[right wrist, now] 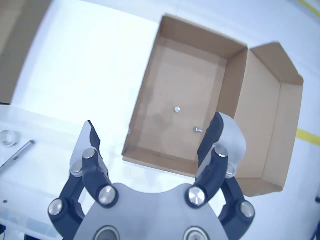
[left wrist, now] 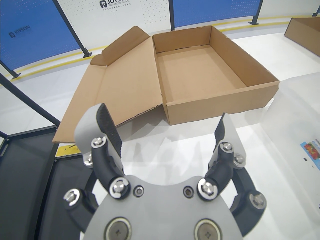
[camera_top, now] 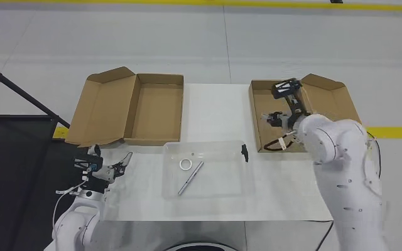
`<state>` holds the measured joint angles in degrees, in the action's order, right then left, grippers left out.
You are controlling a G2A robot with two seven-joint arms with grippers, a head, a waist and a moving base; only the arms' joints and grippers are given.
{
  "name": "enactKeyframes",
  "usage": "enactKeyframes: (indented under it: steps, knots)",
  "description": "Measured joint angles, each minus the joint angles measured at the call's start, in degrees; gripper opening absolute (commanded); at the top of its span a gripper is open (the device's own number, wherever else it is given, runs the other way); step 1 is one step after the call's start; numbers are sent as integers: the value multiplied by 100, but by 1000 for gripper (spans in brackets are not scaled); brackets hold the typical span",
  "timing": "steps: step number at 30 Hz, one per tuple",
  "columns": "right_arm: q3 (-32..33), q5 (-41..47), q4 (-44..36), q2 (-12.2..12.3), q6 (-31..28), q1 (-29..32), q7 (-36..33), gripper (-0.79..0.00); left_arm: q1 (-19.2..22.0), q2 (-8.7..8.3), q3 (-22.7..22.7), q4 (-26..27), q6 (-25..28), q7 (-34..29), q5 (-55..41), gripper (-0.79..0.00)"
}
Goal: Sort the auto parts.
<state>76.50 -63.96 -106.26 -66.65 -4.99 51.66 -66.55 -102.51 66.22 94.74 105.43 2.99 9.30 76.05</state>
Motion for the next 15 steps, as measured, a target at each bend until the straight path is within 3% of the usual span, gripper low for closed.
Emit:
enactKeyframes:
  steps: [8, 15]
  knots:
    - [465, 725, -1451, 79, -917, 699, 915, 0, 155, -63, 170, 577, 843, 92, 395, 0]
    - [789, 1212, -2172, 158, -1899, 1191, 1569, 0, 715, -158, 55, 1232, 2090, -309, 919, 0]
